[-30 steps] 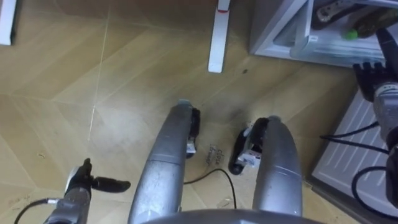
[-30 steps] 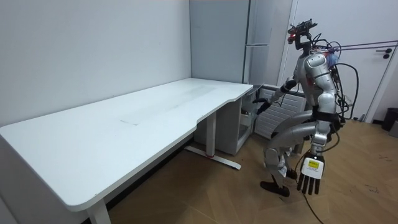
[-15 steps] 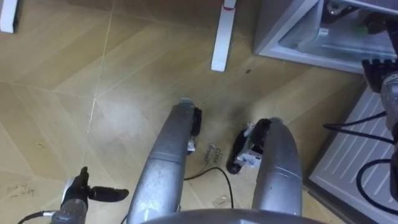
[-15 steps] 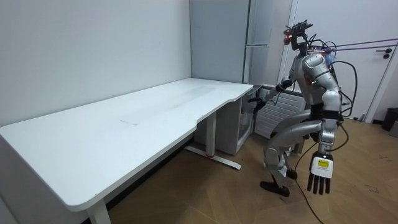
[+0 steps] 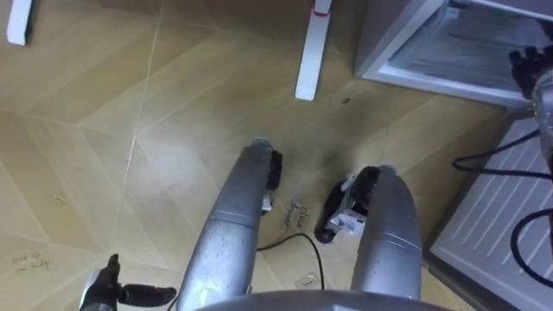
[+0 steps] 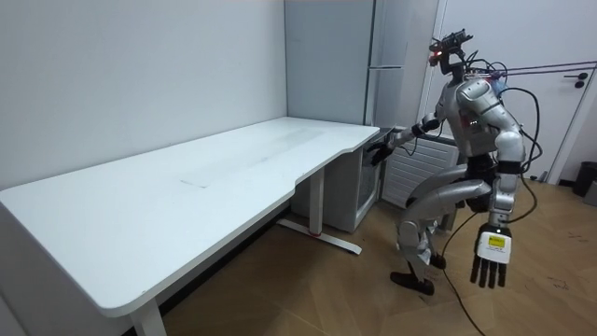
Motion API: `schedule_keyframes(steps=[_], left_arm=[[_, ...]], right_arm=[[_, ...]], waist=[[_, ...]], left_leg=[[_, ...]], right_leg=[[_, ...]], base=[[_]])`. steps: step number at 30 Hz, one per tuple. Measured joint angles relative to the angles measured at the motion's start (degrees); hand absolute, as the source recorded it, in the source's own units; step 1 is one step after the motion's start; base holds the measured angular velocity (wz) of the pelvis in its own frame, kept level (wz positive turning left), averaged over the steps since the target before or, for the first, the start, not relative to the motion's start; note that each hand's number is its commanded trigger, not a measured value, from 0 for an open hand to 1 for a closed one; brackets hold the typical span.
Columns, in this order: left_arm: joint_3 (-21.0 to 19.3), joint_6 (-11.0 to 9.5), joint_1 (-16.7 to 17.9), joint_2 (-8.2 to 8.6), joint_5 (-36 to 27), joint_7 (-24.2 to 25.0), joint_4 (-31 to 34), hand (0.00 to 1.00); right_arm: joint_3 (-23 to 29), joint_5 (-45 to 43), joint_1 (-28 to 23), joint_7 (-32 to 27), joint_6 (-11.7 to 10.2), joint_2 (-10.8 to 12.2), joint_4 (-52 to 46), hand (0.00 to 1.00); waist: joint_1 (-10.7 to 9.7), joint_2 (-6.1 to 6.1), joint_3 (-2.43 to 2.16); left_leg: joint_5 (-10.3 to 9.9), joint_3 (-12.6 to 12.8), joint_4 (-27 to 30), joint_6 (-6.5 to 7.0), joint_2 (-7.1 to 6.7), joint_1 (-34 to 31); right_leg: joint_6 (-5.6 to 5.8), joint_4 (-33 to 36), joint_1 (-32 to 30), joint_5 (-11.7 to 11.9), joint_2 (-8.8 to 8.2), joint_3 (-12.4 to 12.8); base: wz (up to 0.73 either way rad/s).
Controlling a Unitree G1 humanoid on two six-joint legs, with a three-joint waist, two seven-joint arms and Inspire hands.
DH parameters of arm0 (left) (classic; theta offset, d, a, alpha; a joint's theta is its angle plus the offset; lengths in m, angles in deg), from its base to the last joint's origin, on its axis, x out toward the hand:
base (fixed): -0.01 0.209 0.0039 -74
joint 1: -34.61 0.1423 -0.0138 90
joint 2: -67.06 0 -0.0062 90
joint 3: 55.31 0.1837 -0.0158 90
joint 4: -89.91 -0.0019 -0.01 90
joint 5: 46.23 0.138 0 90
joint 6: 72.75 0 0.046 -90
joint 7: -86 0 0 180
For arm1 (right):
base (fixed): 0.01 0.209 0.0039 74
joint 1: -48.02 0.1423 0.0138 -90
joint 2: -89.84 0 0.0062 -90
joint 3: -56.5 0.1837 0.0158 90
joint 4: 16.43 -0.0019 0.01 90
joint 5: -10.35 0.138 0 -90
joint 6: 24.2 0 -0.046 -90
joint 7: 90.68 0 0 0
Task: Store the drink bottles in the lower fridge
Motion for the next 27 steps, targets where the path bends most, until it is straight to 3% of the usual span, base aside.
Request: schedule_keyframes(steps=[8,19,24,27], left_arm=[[0.45,-0.71,1.80,-0.09,-2.18,-0.06,0.69,0.00],[0.46,-0.91,3.58,-0.43,-2.20,-0.31,3.59,0.00],[0.83,-0.39,3.56,-1.09,-2.15,-0.34,4.68,0.00],[1.12,0.57,3.47,-1.06,-2.10,-0.06,4.79,0.00]], right_arm=[[-1.47,0.06,-0.01,-2.91,-0.12,0.06,-2.27,0.00],[-1.47,0.22,-0.26,-3.67,-0.12,0.11,-2.26,0.00],[-1.47,0.30,-0.55,-3.57,0.79,0.24,-0.86,0.00],[-1.46,0.38,-1.66,-2.05,1.04,0.25,-0.04,0.00]], waist=[[0.28,0.02,-0.01],[0.37,0.02,-0.01],[0.54,0.42,0.08],[1.24,0.48,0.10]], left_leg=[[0.41,0.12,-0.74,-0.68,0.19,1.11],[1.13,-0.11,-2.30,-0.71,0.16,2.04],[1.17,-1.32,-3.09,-0.80,0.20,3.73],[1.29,-1.70,-4.54,-1.03,0.30,5.24]], right_leg=[[-0.92,-0.06,0.98,-0.14,-0.30,-0.65],[-1.03,-1.09,2.22,-0.09,-1.23,-1.78],[-1.10,-2.68,4.80,0.02,-0.77,-3.23],[-0.69,-4.56,6.29,0.40,0.38,-3.23]], base=[[0.02],[0.04],[0.03],[-0.04]])
